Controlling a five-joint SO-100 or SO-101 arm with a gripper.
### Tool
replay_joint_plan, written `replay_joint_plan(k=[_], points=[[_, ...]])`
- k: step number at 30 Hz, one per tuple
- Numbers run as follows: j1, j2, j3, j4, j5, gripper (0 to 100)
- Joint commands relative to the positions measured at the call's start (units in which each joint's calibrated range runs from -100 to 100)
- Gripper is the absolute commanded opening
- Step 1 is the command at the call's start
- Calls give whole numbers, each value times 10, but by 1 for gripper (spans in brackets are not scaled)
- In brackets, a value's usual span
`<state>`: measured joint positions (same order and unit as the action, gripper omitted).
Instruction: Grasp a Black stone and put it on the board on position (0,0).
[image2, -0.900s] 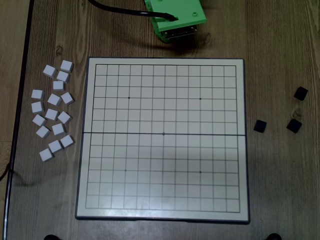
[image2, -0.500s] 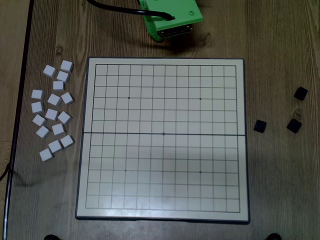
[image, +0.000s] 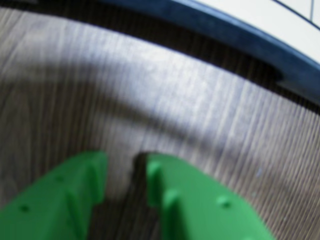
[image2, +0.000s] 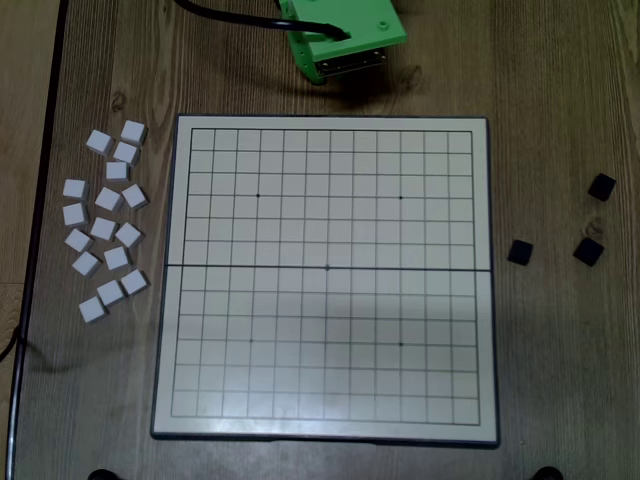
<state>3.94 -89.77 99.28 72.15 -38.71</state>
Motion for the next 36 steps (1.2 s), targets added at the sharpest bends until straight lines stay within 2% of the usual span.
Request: replay_joint_plan(k=[1, 36], points=[[6, 6, 7, 25, 2, 7], [-4, 6, 7, 25, 1, 7]])
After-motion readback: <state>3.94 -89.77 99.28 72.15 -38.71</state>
